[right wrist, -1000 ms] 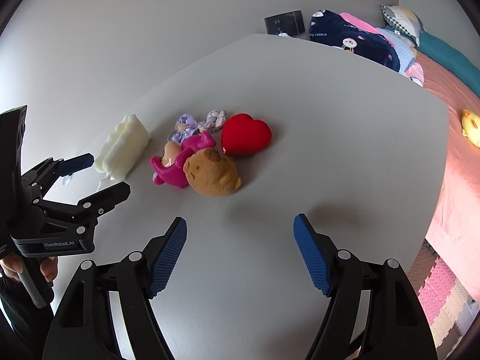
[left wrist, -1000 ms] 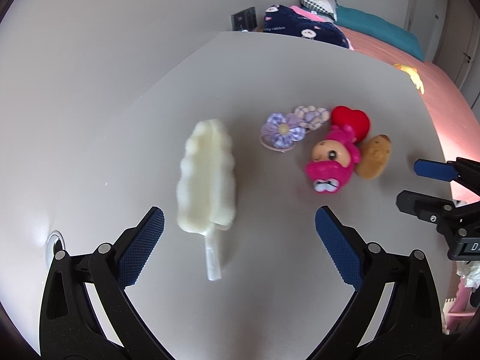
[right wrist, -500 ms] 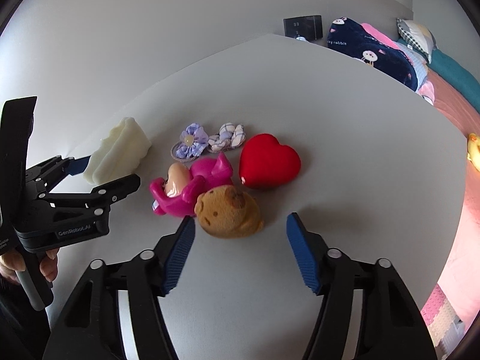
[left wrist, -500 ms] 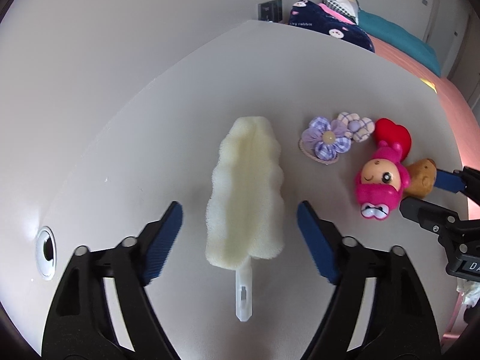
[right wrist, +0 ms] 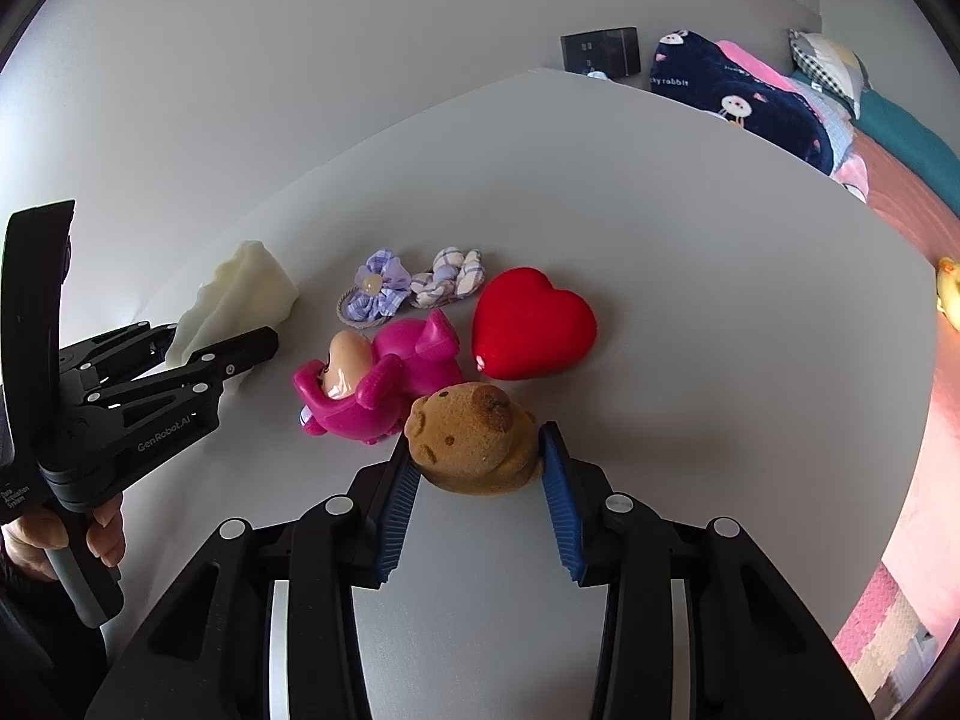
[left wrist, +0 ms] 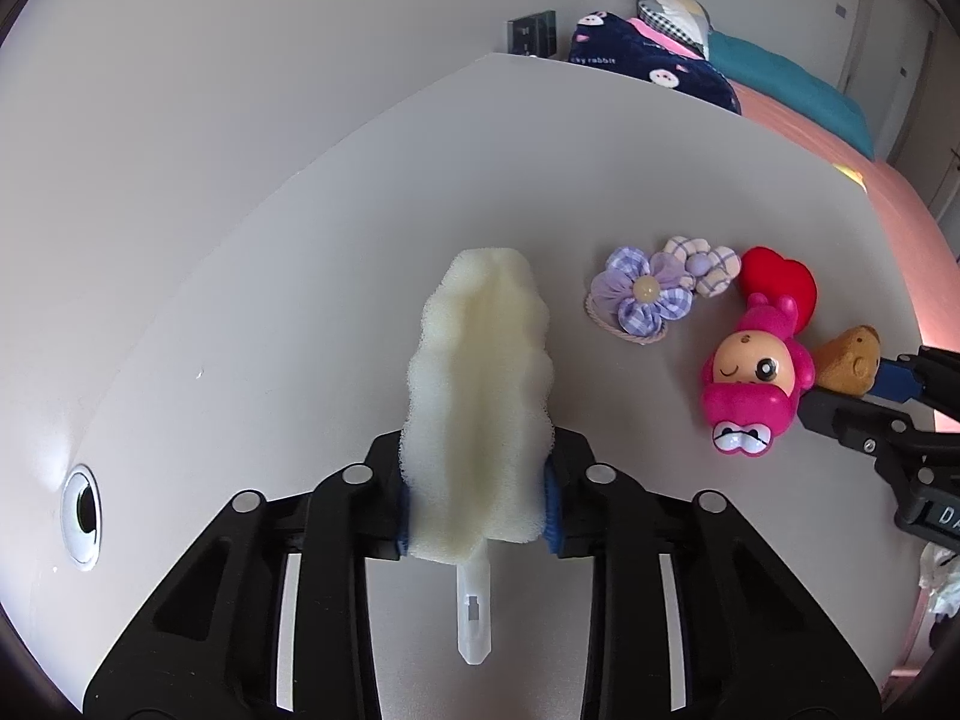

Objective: Collect trash
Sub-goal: 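Carry the sponge and bear plush over the black bin and open both grippers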

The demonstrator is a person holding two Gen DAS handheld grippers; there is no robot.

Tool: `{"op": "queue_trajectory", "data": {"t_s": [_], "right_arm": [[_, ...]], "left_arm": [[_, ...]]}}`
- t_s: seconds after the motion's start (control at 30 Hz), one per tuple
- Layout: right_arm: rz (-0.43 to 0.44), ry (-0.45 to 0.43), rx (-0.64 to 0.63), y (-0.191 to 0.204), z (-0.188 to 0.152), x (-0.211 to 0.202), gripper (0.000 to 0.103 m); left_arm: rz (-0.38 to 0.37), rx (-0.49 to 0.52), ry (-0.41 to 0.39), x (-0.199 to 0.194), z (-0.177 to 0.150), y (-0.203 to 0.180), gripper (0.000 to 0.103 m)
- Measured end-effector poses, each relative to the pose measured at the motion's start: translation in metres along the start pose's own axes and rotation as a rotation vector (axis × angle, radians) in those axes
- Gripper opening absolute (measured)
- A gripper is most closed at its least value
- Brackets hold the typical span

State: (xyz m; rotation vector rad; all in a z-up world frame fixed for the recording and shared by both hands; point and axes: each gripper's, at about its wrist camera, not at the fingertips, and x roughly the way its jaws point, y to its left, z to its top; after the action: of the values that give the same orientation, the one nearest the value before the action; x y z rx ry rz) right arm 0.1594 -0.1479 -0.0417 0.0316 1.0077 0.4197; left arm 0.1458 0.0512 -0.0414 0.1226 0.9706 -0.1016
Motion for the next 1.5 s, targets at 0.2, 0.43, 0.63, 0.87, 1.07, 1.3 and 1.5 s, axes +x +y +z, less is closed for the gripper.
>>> {"op": "queue_trajectory", "data": {"t_s": [0.2, 0.43, 0.63, 0.87, 1.07, 1.3, 1.5], "right_arm": [[0.017, -0.008, 0.026, -0.003, -0.006, -0.012, 0.042], [0.022, -0.019, 0.021, -0.006, -0.013, -0.029, 0.042], [0.03, -0.029, 0.029, -0.014, -0.022, -0.042, 0.042], [0.035, -0.04, 0.036, -0.021, -0.036, -0.058, 0.042], [0.026, -0.043, 0.048, -0.032, -0.051, -0.073, 0.042], [0.005, -0.056, 0.07, -0.049, -0.072, -0.094, 0.042], [-0.014, -0.07, 0.103, -0.068, -0.088, -0.111, 0.042]], "left_arm": [[0.004, 0.032, -0.018, -0.003, -0.002, -0.007, 0.023], [0.01, -0.002, -0.016, -0.007, -0.003, -0.013, 0.023], [0.022, -0.009, -0.02, -0.02, -0.008, -0.02, 0.023], [0.021, 0.032, -0.028, -0.034, -0.017, -0.043, 0.023], [-0.01, 0.074, -0.047, -0.046, -0.021, -0.072, 0.023], [-0.045, 0.129, -0.06, -0.05, -0.02, -0.11, 0.023], [-0.076, 0.158, -0.061, -0.054, -0.025, -0.138, 0.023]]}}
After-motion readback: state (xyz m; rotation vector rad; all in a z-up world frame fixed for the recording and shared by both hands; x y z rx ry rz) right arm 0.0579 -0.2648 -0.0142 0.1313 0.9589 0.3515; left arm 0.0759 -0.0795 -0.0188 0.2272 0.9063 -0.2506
